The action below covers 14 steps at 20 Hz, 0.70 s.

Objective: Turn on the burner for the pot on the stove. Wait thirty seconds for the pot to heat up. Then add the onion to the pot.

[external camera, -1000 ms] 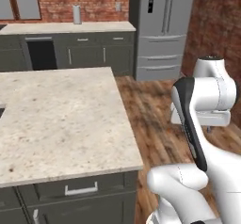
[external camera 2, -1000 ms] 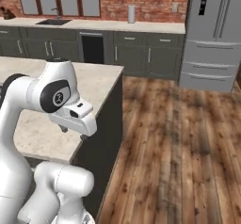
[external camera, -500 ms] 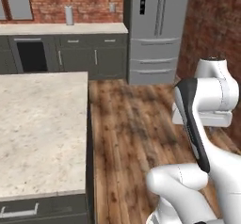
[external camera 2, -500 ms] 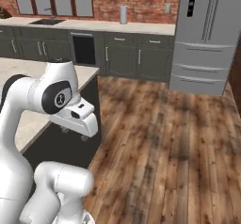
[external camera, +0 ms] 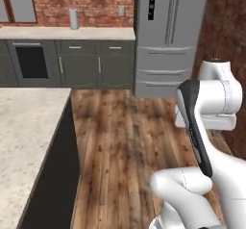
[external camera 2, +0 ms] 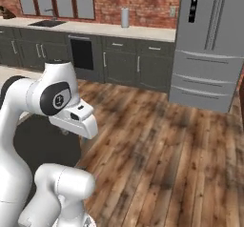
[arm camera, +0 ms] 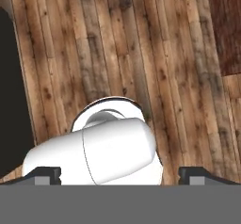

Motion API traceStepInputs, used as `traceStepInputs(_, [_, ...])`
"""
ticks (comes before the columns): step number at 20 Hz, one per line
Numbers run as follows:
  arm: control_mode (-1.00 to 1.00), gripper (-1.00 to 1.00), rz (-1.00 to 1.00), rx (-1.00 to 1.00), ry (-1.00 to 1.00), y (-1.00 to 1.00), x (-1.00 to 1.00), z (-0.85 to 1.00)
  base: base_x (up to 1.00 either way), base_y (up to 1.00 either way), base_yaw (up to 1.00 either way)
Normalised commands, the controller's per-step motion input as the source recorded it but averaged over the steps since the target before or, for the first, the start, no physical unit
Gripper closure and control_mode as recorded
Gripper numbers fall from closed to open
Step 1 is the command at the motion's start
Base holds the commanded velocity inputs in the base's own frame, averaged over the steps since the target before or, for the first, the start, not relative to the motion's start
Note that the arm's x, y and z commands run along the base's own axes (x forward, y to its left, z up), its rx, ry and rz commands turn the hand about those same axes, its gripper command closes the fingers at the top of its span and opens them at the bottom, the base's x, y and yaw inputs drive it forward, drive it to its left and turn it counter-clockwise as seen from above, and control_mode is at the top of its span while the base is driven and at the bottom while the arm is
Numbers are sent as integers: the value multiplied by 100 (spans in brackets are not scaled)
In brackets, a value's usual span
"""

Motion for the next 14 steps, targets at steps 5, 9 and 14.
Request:
traceStepInputs(5, [100, -100, 0, 0, 0, 0, 0, 0, 100, -77, 18])
traceStepInputs(9, [100, -100, 0, 0, 0, 0, 0, 0, 100, -77, 28])
traceStepInputs(14, [100, -100, 0, 0, 0, 0, 0, 0, 100, -49, 31])
